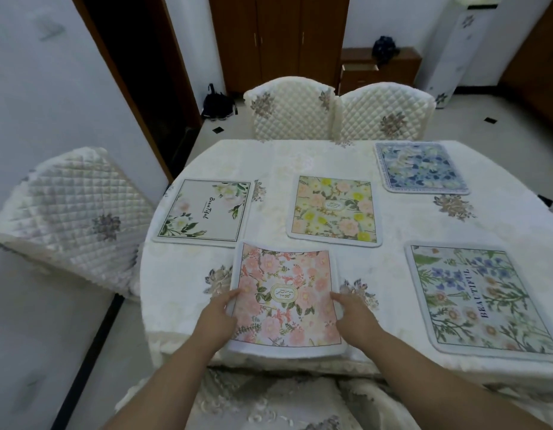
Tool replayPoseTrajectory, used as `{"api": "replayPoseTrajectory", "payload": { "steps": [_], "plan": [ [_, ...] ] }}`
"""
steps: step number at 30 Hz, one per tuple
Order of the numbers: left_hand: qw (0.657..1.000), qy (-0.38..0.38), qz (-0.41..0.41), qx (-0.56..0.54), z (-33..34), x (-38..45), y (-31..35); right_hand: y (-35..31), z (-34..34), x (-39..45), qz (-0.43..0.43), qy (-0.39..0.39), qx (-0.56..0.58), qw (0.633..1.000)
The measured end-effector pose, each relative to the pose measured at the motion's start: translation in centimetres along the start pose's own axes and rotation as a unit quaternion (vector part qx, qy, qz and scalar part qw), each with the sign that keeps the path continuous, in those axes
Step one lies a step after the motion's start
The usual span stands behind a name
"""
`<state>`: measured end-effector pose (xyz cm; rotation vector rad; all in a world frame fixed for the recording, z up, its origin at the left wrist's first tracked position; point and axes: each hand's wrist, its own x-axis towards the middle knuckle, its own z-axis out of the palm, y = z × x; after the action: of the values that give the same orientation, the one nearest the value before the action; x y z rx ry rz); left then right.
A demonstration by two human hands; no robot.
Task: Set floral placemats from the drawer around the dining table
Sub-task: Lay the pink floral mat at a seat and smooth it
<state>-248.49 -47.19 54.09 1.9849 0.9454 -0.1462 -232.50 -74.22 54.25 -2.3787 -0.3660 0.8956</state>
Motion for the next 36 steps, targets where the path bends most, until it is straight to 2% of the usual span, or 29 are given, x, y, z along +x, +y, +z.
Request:
{"api": "replayPoseTrajectory", "payload": {
  "steps": [8,15,26,36],
  "plan": [
    [1.000,-0.002,-0.005,0.011,1.2,2.3,-3.5,1.3,2.3,1.6,0.035,0.024,-0.013,0.999],
    [1.000,-0.004,0.025,0.010,2.5,3.9,-3.3,2.2,1.9,3.0,0.053,0.061,-0.001,0.997],
    [0.996,-0.012,0.025,0.084,3.2,4.8,-6.4,3.6,3.5,2.7,0.063,0.042,-0.038,0.996],
    [0.998,-0.007,0.022,0.058,3.8,5.0,-7.7,3.9,3.1,3.0,0.039,0.018,-0.063,0.997]
  ]
}}
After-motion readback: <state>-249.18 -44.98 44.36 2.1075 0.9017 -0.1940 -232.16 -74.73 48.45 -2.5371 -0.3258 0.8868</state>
